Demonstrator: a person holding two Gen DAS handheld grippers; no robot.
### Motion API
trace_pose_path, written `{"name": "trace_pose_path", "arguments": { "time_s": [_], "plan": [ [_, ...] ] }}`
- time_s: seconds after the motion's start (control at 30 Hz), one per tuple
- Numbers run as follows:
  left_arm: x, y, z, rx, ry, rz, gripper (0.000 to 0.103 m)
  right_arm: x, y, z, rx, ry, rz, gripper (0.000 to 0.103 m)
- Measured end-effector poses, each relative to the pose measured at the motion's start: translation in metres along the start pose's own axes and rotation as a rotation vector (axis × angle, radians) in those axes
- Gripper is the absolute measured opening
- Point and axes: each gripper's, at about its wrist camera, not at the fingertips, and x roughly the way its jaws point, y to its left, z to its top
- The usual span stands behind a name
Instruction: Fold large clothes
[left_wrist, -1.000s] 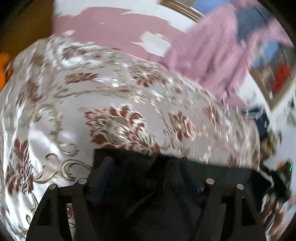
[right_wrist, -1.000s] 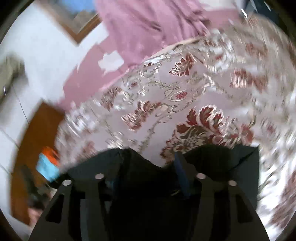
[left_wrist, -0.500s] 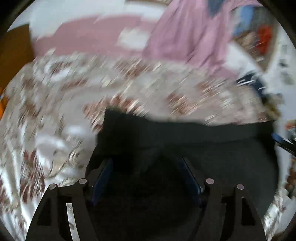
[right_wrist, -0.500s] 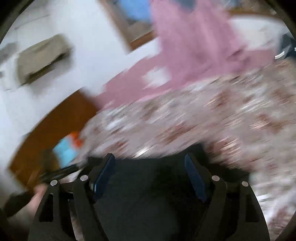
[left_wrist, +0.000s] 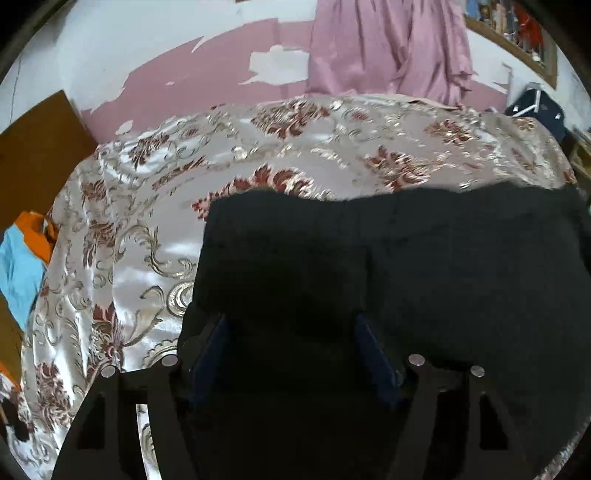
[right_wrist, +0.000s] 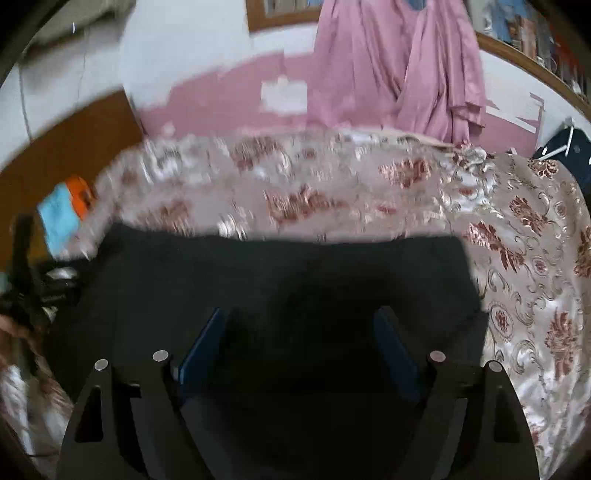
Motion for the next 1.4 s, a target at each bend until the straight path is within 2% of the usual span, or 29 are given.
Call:
{"name": "trace_pose_path", "arguments": {
  "time_s": [0.03, 0.07, 0.1, 0.17, 0.37, 0.53, 0.63, 0.7, 0.8, 0.93, 1.0, 1.2, 1.4],
  "plan": [
    [0.005, 0.006, 0.001, -0.031, 0.002, -0.014, 0.074, 0.015, -0.001, -0.004, 0.015, 0.040, -0.028, 0.079],
    [0.010, 0.012, 0.002, -0.062, 0.007, -0.022, 0.077, 0.029, -0.009, -0.009, 0.072, 0.077, 0.002, 0.080],
    [0.015, 0.018, 0.002, -0.085, 0.016, -0.032, 0.077, 0.036, -0.018, -0.012, 0.123, 0.083, 0.030, 0.080],
    [0.021, 0.023, 0.001, -0.111, 0.018, -0.044, 0.078, 0.041, -0.020, -0.013, 0.152, 0.087, 0.033, 0.081],
    [0.032, 0.006, -0.007, -0.075, -0.018, 0.023, 0.081, 0.070, -0.017, -0.016, 0.126, 0.097, 0.006, 0.087],
    [0.027, 0.006, -0.009, -0.086, -0.031, 0.046, 0.080, 0.059, -0.012, -0.030, 0.107, 0.061, -0.037, 0.090],
    [0.014, 0.008, -0.011, -0.103, -0.019, 0.053, 0.082, 0.044, -0.008, -0.029, 0.097, 0.057, -0.063, 0.092],
    [0.003, 0.010, -0.014, -0.110, -0.018, 0.058, 0.087, 0.029, -0.010, -0.029, 0.124, 0.049, -0.042, 0.094],
    [-0.015, 0.011, -0.019, -0.113, -0.012, 0.045, 0.088, 0.007, -0.011, -0.035, 0.135, 0.028, -0.017, 0.095],
    [-0.051, 0.010, -0.031, -0.106, -0.043, 0.009, 0.091, -0.023, -0.012, -0.046, 0.157, 0.010, 0.017, 0.095],
    [-0.070, 0.008, -0.042, -0.098, -0.059, -0.005, 0.097, -0.043, -0.011, -0.053, 0.162, -0.015, 0.038, 0.095],
    [-0.132, 0.007, -0.097, -0.094, -0.090, -0.055, 0.102, -0.108, 0.001, -0.080, 0.130, -0.086, 0.086, 0.096],
    [-0.176, 0.010, -0.149, -0.089, -0.054, -0.020, 0.103, -0.181, 0.012, -0.134, 0.072, -0.124, 0.121, 0.098]
  ]
}}
